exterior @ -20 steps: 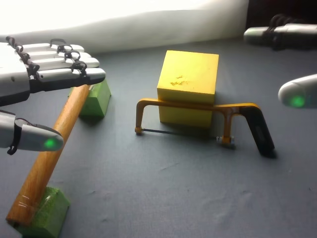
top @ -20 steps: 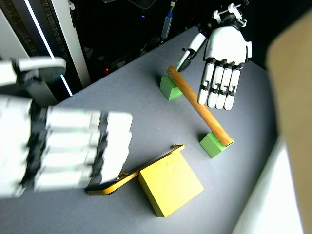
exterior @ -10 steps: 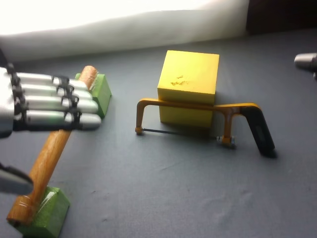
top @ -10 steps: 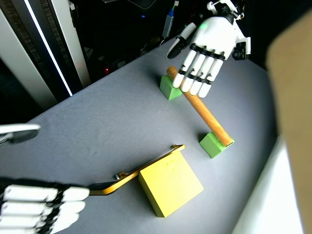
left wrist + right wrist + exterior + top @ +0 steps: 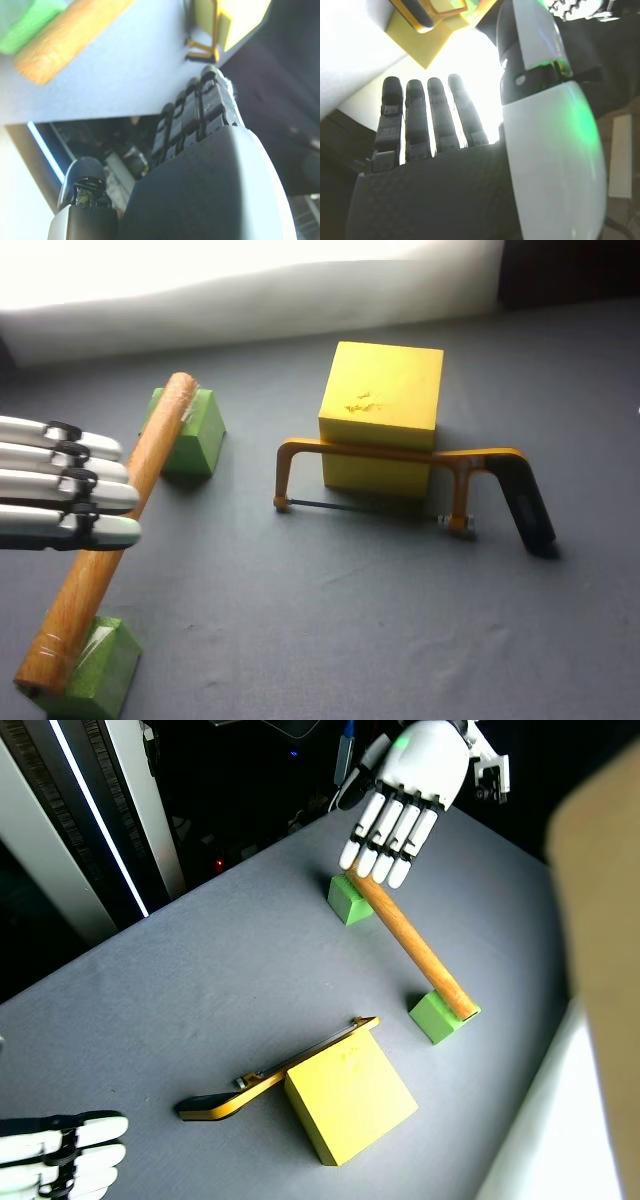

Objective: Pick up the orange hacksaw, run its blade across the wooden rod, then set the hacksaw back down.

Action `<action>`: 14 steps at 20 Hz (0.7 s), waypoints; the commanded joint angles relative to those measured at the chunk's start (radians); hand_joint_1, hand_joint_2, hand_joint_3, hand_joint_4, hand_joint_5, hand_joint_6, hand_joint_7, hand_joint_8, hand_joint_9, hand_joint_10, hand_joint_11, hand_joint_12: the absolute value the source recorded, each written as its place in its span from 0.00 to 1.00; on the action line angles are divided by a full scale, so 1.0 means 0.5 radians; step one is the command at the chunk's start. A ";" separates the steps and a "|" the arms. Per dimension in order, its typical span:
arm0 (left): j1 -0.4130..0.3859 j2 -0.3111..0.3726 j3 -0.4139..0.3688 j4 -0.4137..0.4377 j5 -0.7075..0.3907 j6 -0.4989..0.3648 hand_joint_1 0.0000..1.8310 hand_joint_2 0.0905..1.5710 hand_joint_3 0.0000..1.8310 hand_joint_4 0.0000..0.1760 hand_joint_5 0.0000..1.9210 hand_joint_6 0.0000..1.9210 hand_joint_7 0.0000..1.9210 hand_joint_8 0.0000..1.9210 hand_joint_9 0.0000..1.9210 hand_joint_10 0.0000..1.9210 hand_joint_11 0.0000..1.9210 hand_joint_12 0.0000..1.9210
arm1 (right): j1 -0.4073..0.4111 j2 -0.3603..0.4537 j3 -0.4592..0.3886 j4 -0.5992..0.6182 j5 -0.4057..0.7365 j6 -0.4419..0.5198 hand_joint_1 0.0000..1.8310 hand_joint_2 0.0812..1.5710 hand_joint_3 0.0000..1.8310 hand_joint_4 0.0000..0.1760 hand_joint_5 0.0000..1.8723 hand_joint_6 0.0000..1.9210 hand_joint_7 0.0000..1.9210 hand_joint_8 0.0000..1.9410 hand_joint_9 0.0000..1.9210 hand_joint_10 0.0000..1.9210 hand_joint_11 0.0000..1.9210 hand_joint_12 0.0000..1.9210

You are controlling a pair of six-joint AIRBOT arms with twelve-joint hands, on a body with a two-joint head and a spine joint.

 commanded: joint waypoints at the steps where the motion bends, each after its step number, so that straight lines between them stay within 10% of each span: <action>1: -0.029 0.033 -0.011 -0.089 -0.069 -0.036 0.06 0.78 0.00 0.00 0.00 0.00 0.00 0.00 0.00 0.00 0.01 0.01 | 0.004 -0.002 0.032 0.138 0.192 0.059 0.51 0.64 0.00 0.00 0.04 0.00 0.02 0.00 0.01 0.00 0.00 0.16; 14: -0.050 0.066 0.009 0.479 -0.078 -0.221 0.06 0.79 0.00 0.00 0.00 0.00 0.00 0.00 0.00 0.00 0.00 0.00 | -0.216 -0.332 0.274 0.519 0.049 0.413 0.49 0.65 0.00 0.00 0.05 0.00 0.04 0.00 0.05 0.00 0.00 0.25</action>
